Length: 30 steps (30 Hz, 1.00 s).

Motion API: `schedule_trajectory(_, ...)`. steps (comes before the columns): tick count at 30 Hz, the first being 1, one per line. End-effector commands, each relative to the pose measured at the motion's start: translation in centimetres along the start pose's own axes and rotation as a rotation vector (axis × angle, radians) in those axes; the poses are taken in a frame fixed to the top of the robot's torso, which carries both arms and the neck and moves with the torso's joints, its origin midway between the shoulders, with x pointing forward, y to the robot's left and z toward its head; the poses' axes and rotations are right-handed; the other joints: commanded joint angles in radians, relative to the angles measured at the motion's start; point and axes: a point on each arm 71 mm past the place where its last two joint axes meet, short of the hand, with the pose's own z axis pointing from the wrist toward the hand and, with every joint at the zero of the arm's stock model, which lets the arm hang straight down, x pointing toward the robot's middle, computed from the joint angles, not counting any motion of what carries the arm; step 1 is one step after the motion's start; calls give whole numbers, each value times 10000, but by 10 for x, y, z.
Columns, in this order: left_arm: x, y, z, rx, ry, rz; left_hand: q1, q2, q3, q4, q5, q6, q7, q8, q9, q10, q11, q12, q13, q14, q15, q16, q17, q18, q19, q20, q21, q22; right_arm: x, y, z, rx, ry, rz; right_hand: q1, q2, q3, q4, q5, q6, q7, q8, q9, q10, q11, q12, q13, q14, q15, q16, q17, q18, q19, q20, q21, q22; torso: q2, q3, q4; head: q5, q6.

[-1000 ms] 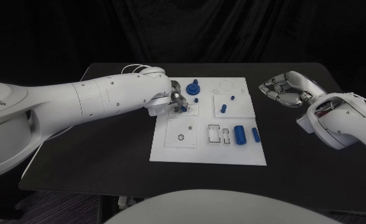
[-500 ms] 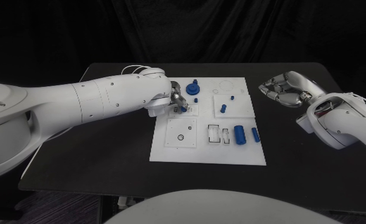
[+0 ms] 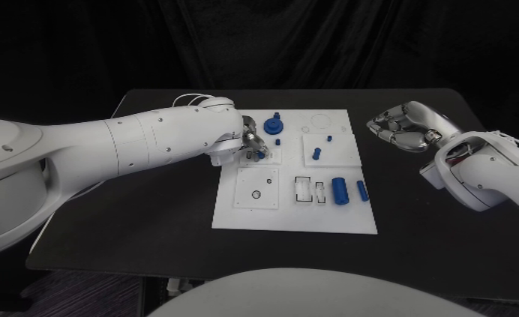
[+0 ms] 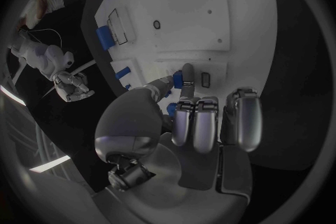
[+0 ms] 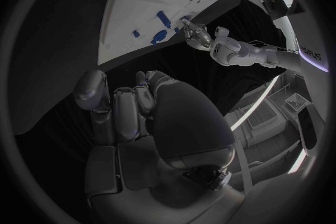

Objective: Assemble the parts on the task board

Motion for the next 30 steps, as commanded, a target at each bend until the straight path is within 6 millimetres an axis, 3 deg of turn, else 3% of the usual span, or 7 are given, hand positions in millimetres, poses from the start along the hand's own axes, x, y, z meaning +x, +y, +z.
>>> schedule_trajectory(1, 7, 0, 2, 76, 337, 93, -263, -40, -474, 306, -446, -274, 129, -255, -159, 1058, 161, 28, 2633, 1070, 136, 26, 2634, 104, -47, 75, -56, 784, 2, -2, -1, 205, 149, 3, 81, -22, 72, -5, 31, -18, 20, -40, -12, -61, -3, -30, -6, -72, -11, -58, 588, 43, -80, -11, -40, 1226, 5, -3, 6, -19, 2)
schedule_trajectory(6, 8, 2, 4, 1, 424, 123, -634, 33, -1177, 874, -1093, -423, 216, -423, -216, 1058, 251, 28, 2633, 1070, 224, 26, 2634, 111, -41, 175, -87, 800, 2, -2, -1, 226, 193, 7, 78, -21, 74, -3, 31, -12, 21, -38, -11, -60, -1, -30, -6, -69, -10, -53, 592, 44, -82, -11, -46, 1225, 6, 1, -2, -12, 2)
schedule_trajectory(18, 8, 6, 7, -123, 489, 125, -863, 127, -1942, 1395, -1520, -327, 184, -366, -59, 1058, 231, 28, 2633, 1070, 212, 26, 2634, 100, 31, 179, -63, 890, 4, -2, -1, 276, 319, 17, 78, -21, 76, -3, 32, -7, 22, -36, -11, -57, 1, -28, -4, -69, -10, -53, 592, 43, -81, -10, -44, 1225, -1, 0, 4, -22, 2)
schedule_trajectory(21, 8, 7, 6, -131, 360, 252, -1016, 143, -2311, 1680, -1684, -341, 168, -266, 180, 1058, 225, 28, 2633, 1070, 208, 26, 2634, 85, 82, 176, -30, 952, 4, -2, -1, 283, 340, 19, 78, -27, 79, -5, 34, -1, 24, -34, -10, -56, 3, -28, -4, -70, -8, -57, 588, 45, -85, -10, -55, 1223, -1, -2, 3, -24, 2)
schedule_trajectory(24, 7, 9, 5, -87, 94, 359, -1145, 140, -2750, 1941, -1718, -279, 104, -9, 642, 1058, 175, 28, 2633, 1070, 173, 26, 2634, 69, 144, 142, 15, 1027, 4, -2, -2, 283, 346, 20, 73, -39, 76, -3, 34, 3, 26, -33, -10, -61, 6, -31, -10, -73, -7, -64, 582, 46, -86, -9, -59, 1222, -7, -4, 3, -20, 2)
schedule_trajectory(27, 6, 9, 2, 112, -323, 233, -1084, 240, -3106, 1960, -1714, -321, 41, 289, 1233, 1058, 118, 28, 2633, 1070, 116, 26, 2634, 43, 220, 98, 80, 1122, 5, -2, -2, 271, 350, 21, 73, -39, 76, -3, 34, 3, 26, -33, -10, -61, 6, -31, -10, -73, -7, -64, 582, 46, -86, -9, -59, 1222, -2, -4, 4, -17, 2)
schedule_trajectory(30, 4, 11, -5, 448, -1041, 171, -825, 339, -3592, 1988, -1672, -400, -136, 1108, 2368, 1058, 3, 28, 2633, 1070, -37, 26, 2634, -54, 477, -11, 374, 1444, 5, -2, -2, 248, 351, 22, 73, -39, 76, -3, 34, 3, 26, -33, -10, -61, 6, -31, -10, -73, -7, -64, 582, 46, -86, -9, -59, 1222, 0, -5, 1, -18, 2)
